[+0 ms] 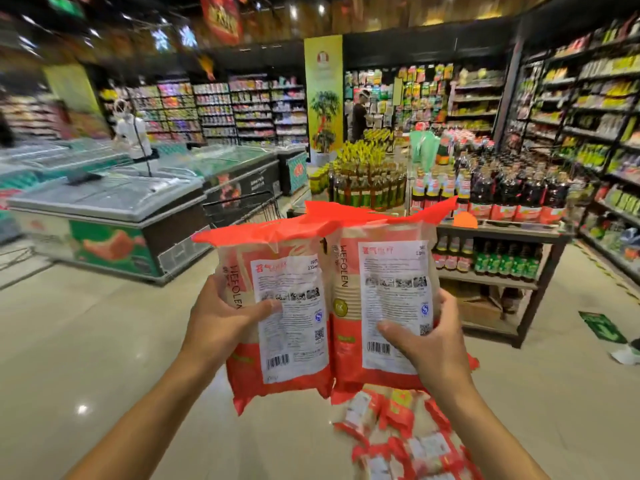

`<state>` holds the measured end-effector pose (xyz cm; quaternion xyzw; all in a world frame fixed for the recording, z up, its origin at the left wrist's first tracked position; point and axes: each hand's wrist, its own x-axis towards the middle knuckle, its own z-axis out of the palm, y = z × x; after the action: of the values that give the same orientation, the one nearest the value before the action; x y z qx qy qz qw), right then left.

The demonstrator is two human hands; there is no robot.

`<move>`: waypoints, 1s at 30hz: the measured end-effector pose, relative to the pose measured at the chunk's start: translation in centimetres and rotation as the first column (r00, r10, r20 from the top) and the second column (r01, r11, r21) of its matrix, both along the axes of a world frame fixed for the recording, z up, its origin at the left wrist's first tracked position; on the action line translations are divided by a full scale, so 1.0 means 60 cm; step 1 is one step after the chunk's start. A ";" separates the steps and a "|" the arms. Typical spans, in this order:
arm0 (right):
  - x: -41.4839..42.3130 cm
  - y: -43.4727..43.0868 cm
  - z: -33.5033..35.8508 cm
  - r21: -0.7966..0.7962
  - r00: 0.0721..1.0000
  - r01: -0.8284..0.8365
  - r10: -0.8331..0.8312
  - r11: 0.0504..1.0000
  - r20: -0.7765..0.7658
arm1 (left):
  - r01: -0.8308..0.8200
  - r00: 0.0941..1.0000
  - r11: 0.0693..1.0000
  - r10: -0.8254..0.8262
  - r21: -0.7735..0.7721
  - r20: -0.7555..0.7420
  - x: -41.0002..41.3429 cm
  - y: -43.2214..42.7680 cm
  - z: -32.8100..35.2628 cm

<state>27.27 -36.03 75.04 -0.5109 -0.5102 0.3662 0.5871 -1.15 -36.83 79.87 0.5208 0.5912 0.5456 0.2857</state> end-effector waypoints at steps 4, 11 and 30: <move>-0.088 0.021 0.000 -0.007 0.987 -0.159 0.159 0.987 -0.020 | -0.156 0.987 0.988 0.156 0.001 0.030 -0.080 -0.038 -0.004; -0.270 0.076 -0.007 -0.024 0.942 -0.336 0.336 0.942 0.005 | -0.376 0.926 0.926 0.376 -0.024 0.023 -0.241 -0.080 -0.001; -0.879 0.216 0.022 -0.036 0.806 -0.588 0.589 0.808 0.062 | -0.648 0.761 0.761 0.649 -0.028 0.017 -0.790 -0.035 -0.005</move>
<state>-25.44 -23.04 76.37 -0.3449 -0.6606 0.5157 0.4228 -48.54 -38.96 79.59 0.2745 0.7366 0.6112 0.0923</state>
